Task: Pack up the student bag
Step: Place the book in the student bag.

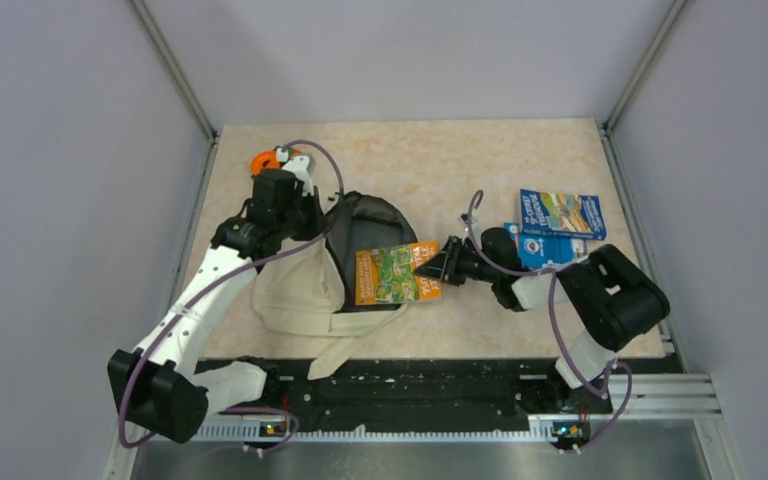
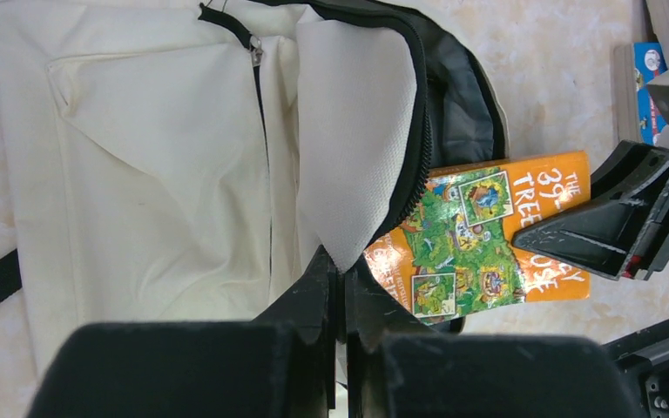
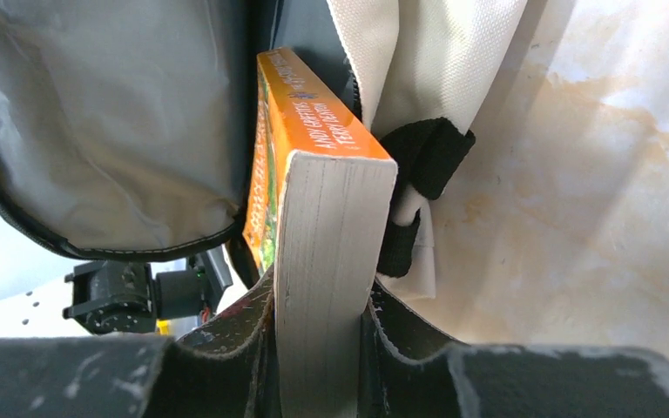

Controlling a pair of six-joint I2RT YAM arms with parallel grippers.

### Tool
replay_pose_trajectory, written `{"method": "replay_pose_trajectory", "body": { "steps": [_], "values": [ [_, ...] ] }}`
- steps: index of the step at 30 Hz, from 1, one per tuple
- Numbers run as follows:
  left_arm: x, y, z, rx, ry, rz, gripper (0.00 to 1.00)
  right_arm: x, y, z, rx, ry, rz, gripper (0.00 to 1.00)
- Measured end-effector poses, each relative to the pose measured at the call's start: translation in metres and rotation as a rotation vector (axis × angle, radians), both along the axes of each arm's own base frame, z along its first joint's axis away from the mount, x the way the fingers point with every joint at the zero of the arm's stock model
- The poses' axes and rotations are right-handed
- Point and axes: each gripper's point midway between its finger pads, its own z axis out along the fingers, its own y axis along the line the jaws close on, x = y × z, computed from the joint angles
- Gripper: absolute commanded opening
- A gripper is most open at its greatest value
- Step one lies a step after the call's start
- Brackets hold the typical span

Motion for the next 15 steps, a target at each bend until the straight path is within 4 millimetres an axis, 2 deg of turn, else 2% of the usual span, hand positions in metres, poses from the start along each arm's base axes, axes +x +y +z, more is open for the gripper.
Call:
{"method": "replay_pose_trajectory", "body": {
  "steps": [3, 10, 13, 15],
  "values": [
    [-0.004, -0.002, 0.007, -0.004, -0.023, -0.031, 0.00, -0.001, -0.006, 0.017, -0.013, -0.012, -0.029, 0.00],
    [-0.017, -0.014, 0.030, -0.048, -0.064, -0.139, 0.00, 0.006, -0.021, 0.082, 0.014, -0.110, -0.150, 0.00],
    [-0.019, -0.019, 0.043, -0.066, -0.072, -0.171, 0.00, 0.013, -0.020, 0.101, 0.038, -0.129, -0.189, 0.00],
    [-0.019, -0.022, 0.053, -0.074, -0.081, -0.185, 0.00, 0.016, -0.015, 0.107, 0.040, -0.125, -0.206, 0.00]
  ]
}}
